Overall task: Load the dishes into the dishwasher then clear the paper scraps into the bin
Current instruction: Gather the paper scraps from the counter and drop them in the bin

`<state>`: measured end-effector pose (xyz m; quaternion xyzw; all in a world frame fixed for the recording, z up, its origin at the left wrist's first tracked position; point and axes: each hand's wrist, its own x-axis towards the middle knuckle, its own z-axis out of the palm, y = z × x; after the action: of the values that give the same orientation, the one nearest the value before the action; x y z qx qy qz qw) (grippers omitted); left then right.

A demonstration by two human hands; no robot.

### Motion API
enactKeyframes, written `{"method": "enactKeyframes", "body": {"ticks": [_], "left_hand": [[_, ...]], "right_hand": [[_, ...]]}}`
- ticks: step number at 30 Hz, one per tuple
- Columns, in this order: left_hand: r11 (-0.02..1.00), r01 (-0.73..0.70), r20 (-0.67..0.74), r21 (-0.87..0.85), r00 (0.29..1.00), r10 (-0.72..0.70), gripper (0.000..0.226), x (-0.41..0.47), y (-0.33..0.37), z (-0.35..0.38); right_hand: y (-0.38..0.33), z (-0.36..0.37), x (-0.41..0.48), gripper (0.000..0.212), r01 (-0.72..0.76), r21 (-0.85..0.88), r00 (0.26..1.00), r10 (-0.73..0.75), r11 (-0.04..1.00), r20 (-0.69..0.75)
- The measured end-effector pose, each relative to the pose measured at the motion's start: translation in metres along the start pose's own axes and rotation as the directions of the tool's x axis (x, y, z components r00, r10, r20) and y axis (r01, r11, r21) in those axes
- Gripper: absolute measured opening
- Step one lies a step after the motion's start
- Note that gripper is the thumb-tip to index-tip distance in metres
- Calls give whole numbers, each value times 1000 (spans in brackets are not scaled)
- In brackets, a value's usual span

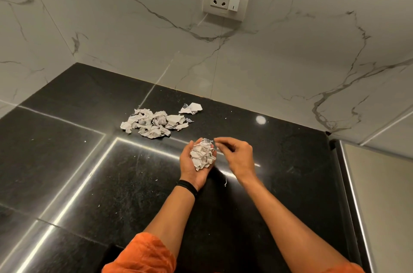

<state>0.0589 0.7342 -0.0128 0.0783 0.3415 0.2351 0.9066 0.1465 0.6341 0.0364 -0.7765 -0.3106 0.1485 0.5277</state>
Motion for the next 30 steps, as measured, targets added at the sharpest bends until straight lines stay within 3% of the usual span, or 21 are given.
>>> {"method": "enactKeyframes", "body": {"ticks": [2, 7, 11, 14, 17, 19, 21, 24, 28, 30], "left_hand": [[1000, 21, 16, 1, 1000, -21, 32, -3, -5, 6], [999, 25, 67, -30, 997, -23, 35, -2, -7, 11], [997, 28, 57, -66, 998, -24, 35, 3, -6, 10], [996, 23, 44, -83, 999, -19, 36, 5, -6, 9], [995, 34, 46, -97, 998, -30, 34, 5, -7, 7], [995, 35, 45, -92, 999, -31, 33, 6, -8, 6], [996, 41, 47, -82, 998, -38, 32, 7, -9, 5], [997, 47, 52, -63, 998, -44, 32, 7, -9, 6], [997, 48, 53, -53, 998, -45, 33, 6, -8, 4], [997, 43, 50, -61, 998, -40, 35, 6, -6, 3]], "right_hand": [[-17, 11, -5, 16, 15, 93, 997, -22, 996, 72], [-17, 24, -15, 24, 56, 46, 990, -61, 997, 130], [-13, 6, -12, 26, 13, 116, 1000, -15, 993, 17], [8, -15, -10, 27, -29, -147, 998, 22, 989, -52], [37, -34, -18, 32, -85, -524, 983, 157, 848, 94], [49, -38, -27, 24, -34, -650, 974, 172, 759, 149], [52, -35, -38, 18, 33, -641, 982, 93, 767, 162], [50, -24, -49, 27, 150, -618, 975, -12, 771, 222], [55, -11, -71, 40, 347, -629, 895, -46, 695, 444], [63, -11, -82, 37, 415, -639, 869, -76, 648, 488]]}}
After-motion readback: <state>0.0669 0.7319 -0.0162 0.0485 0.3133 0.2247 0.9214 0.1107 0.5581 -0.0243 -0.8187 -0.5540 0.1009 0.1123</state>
